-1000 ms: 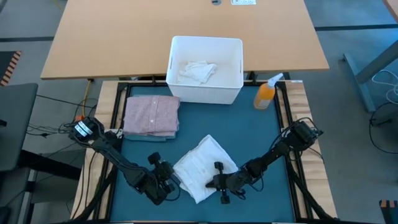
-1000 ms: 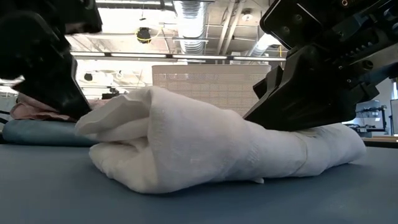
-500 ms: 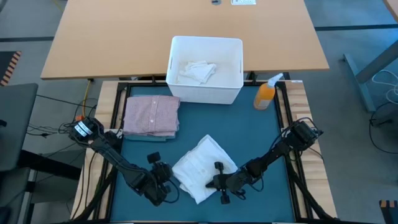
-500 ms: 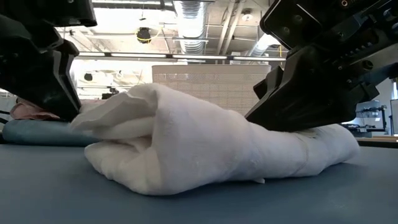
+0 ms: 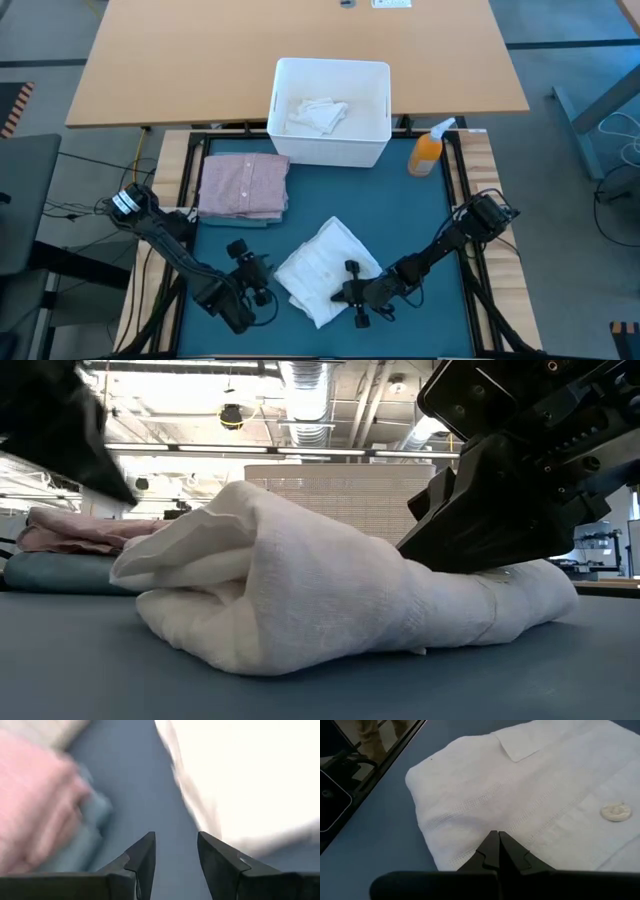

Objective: Fold Laundry from Bin
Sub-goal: Fold the white shirt

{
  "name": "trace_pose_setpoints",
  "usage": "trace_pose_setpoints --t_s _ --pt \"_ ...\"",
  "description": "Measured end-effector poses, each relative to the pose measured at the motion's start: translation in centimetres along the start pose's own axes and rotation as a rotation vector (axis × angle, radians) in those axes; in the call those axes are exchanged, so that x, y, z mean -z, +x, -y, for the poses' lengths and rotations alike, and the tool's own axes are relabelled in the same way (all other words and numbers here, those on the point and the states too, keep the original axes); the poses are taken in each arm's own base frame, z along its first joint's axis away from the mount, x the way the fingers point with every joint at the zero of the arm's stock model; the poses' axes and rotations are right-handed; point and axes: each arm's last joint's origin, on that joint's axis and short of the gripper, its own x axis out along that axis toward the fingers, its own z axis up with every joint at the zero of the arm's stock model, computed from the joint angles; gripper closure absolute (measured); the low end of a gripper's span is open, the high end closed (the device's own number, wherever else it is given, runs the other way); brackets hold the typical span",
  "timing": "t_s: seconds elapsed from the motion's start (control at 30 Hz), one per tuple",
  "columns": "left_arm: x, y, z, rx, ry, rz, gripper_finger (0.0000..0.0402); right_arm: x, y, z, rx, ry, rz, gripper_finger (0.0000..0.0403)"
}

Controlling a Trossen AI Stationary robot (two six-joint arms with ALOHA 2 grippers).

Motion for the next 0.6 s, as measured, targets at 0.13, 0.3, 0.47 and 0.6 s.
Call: trace_pose_setpoints --t_s 0.13,0.3,0.47,0.6 --pt "-0.9 -0.1 0.7 -0.022 -0.087 0.196 0.0265 0.0 0.0 0.0 0.0 0.0 0.0 0.0384" --pt "-1.2 3.7 2.1 0.122 -0.102 0.192 0.0264 -0.1 0.1 0.2 0.004 0.003 0.001 0.0384" --pt "-0.7 6.0 2.0 0.258 -0.131 0.074 0.0264 -0.1 0.1 0.1 -0.019 0.012 -0.002 0.0384" --pt "0.8 6.6 1.6 0.309 -0.168 -0.029 0.0264 0.0 0.0 -0.1 -0.025 0.008 -0.002 0.0384"
